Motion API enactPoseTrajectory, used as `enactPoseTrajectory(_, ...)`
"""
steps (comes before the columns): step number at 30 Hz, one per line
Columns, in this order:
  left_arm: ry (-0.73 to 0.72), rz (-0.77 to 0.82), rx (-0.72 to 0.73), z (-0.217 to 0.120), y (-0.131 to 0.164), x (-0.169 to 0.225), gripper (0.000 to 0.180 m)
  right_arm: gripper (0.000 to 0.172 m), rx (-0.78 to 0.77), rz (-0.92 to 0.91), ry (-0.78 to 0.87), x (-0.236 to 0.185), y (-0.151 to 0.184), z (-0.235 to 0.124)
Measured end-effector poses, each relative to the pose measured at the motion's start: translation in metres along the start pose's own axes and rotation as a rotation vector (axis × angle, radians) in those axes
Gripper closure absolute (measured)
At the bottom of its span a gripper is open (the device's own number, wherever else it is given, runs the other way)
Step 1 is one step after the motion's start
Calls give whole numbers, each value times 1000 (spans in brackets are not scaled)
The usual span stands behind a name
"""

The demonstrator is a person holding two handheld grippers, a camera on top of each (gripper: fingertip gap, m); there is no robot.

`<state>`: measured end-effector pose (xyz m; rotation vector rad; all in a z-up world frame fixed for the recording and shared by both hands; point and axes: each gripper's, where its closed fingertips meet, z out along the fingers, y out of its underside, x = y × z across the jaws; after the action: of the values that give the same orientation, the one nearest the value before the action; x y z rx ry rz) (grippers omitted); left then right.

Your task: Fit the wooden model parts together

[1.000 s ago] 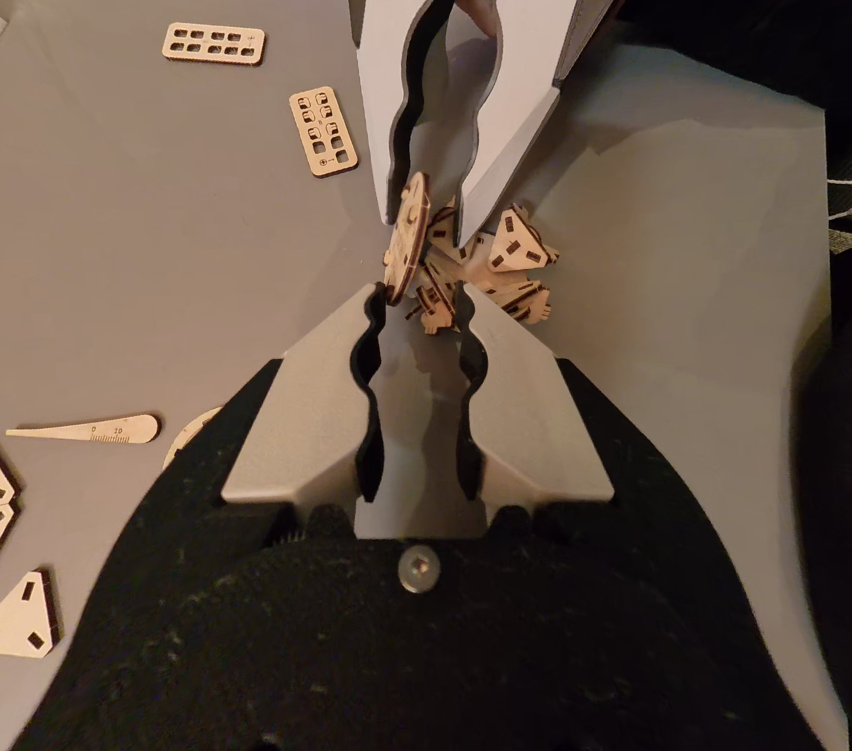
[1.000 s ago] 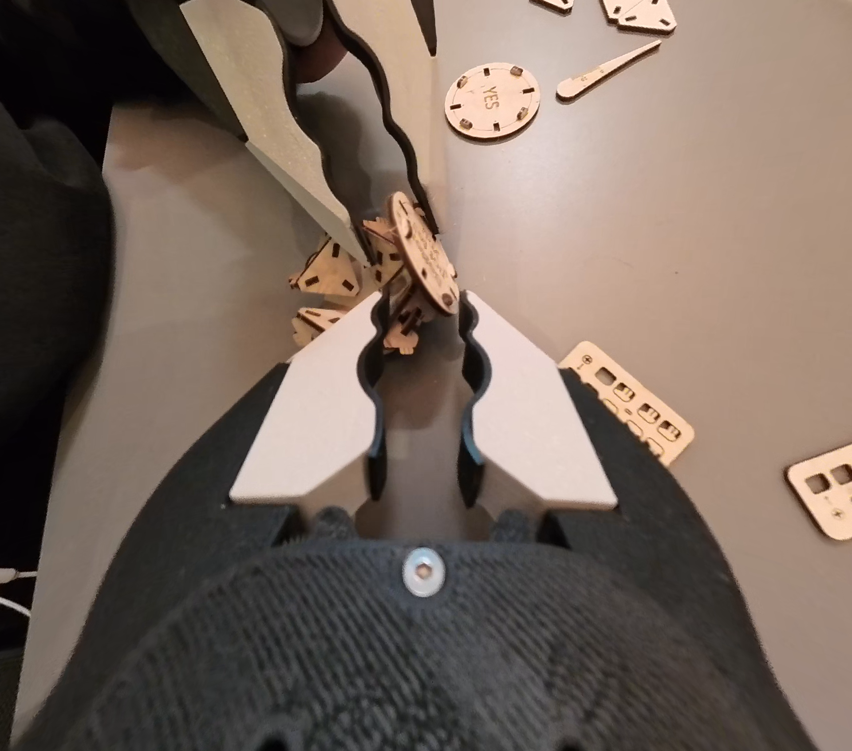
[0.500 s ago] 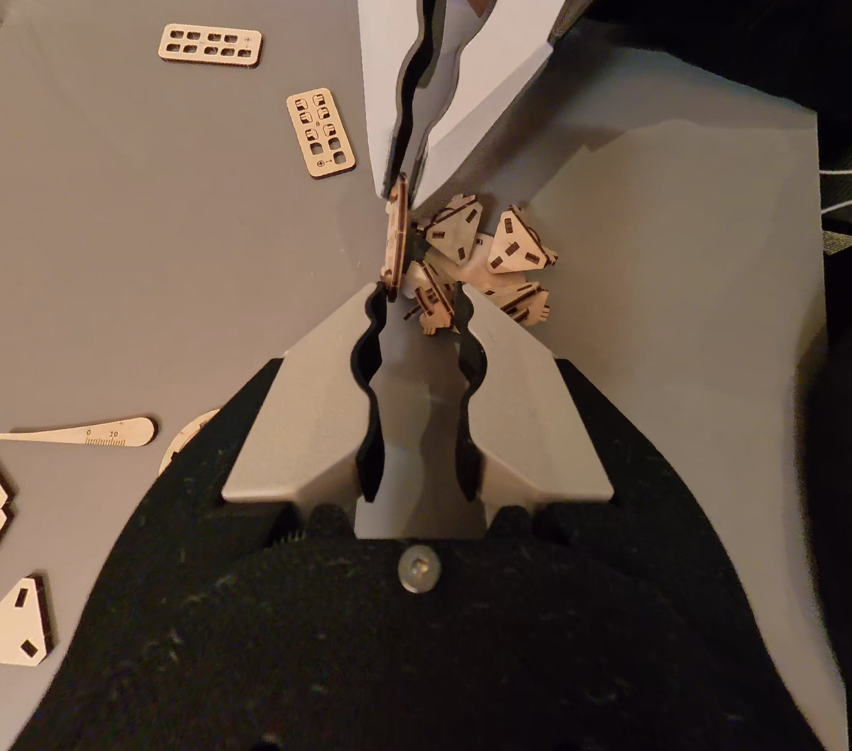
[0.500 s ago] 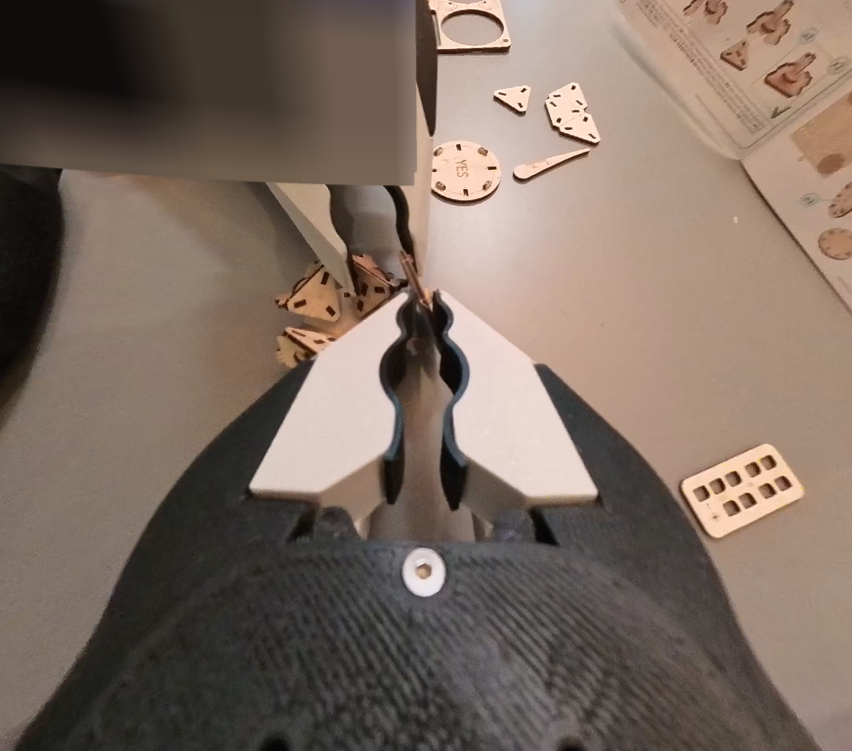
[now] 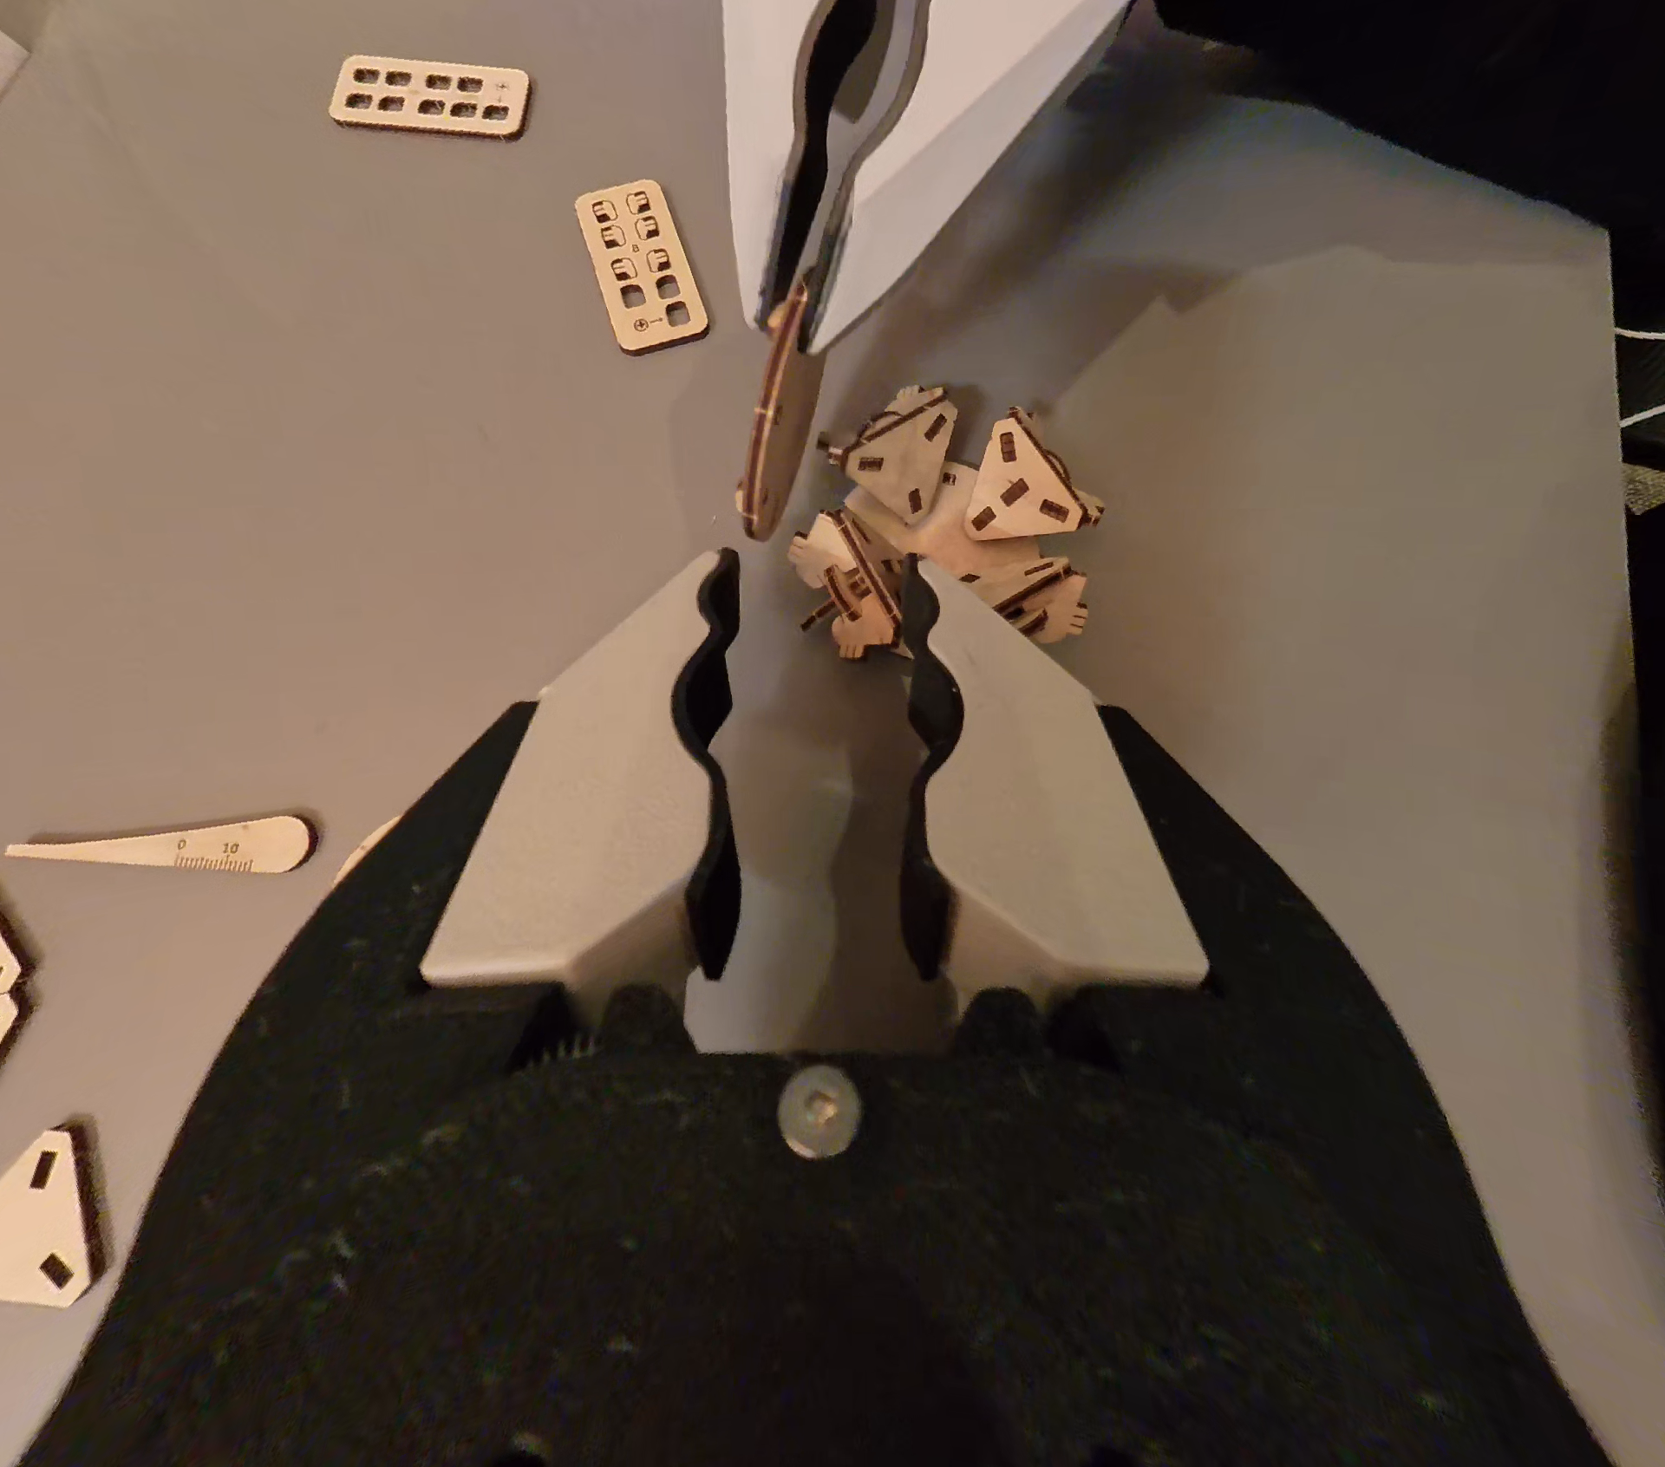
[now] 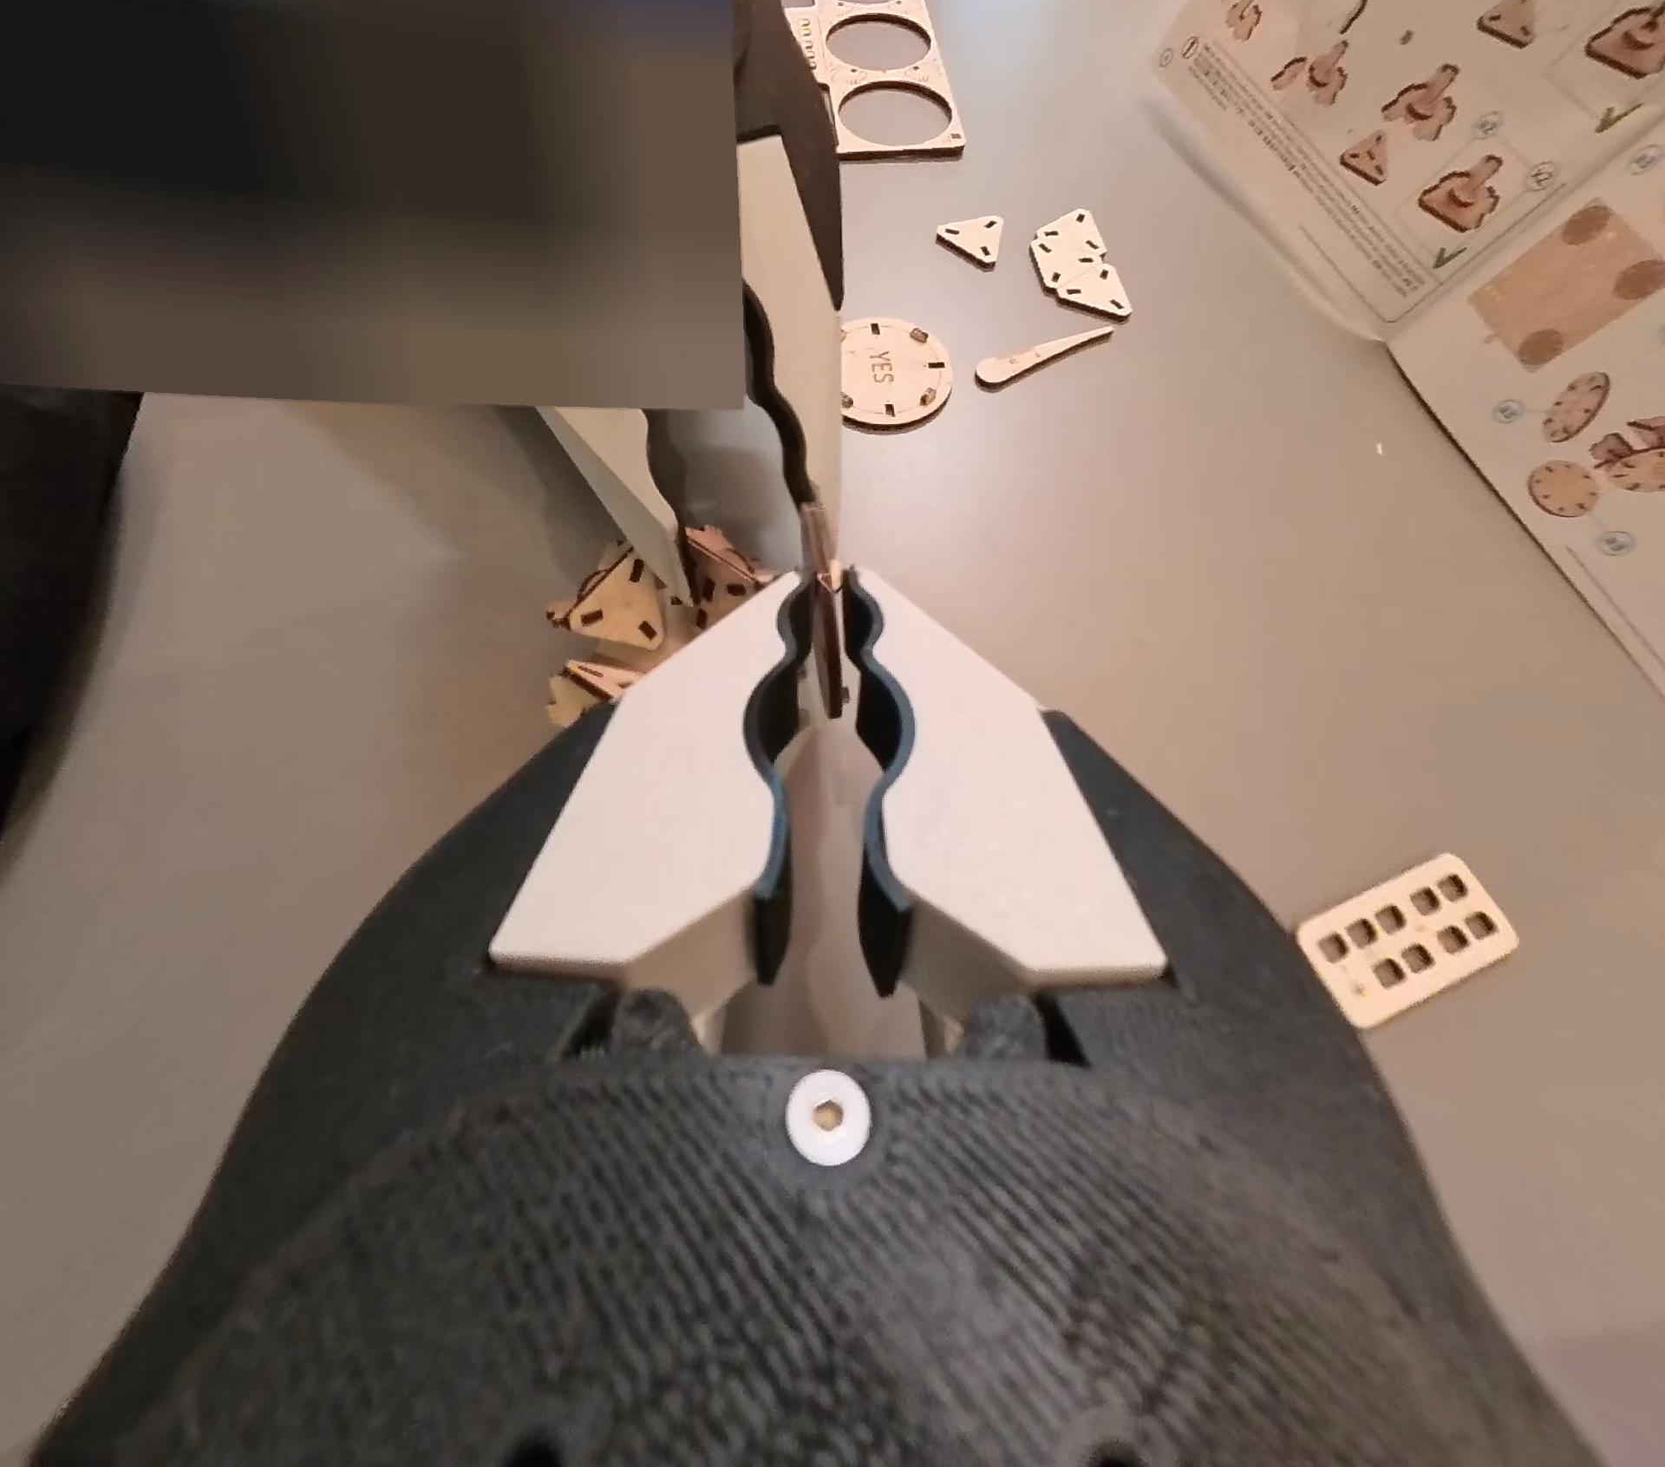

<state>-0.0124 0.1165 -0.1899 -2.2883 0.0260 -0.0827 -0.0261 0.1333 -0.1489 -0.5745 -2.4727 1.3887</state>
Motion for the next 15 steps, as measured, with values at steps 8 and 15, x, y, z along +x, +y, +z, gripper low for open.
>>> enactPoseTrajectory(8,-3,5,5,0,0,-1,147,168,5,-5,-45,-2,6,3)
enactPoseTrajectory(15,-7,8,9,0,0,-2,146,168,25,-12,-55,-3,4,5)
